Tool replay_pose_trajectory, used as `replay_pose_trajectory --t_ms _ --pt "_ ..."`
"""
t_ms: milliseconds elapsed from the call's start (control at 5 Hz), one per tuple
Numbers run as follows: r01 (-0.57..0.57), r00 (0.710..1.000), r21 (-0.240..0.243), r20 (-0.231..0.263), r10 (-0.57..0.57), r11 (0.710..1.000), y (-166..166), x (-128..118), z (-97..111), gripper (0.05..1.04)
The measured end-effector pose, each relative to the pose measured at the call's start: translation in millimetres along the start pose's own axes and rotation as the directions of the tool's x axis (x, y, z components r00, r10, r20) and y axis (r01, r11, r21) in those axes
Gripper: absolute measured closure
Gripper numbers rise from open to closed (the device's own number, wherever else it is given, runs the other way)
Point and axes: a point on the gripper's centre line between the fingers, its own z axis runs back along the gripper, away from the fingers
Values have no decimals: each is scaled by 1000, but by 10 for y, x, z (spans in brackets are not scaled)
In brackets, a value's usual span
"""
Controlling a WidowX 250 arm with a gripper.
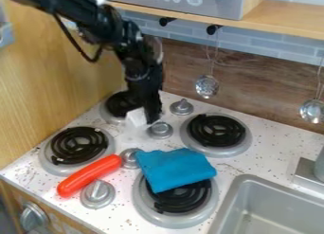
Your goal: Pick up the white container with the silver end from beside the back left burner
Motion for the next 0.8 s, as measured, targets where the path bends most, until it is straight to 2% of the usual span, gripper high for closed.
replay_pose_trajectory --t_ms 200,400,600,800 --pt "14 987 -34 162 -8 999 58 -52 348 419" --pt "16 970 -96 244 8 995 168 -185 433 419" --pt "18 957 -138 289 23 990 215 -254 462 418" --pt "39 954 -196 298 22 980 198 -346 402 419"
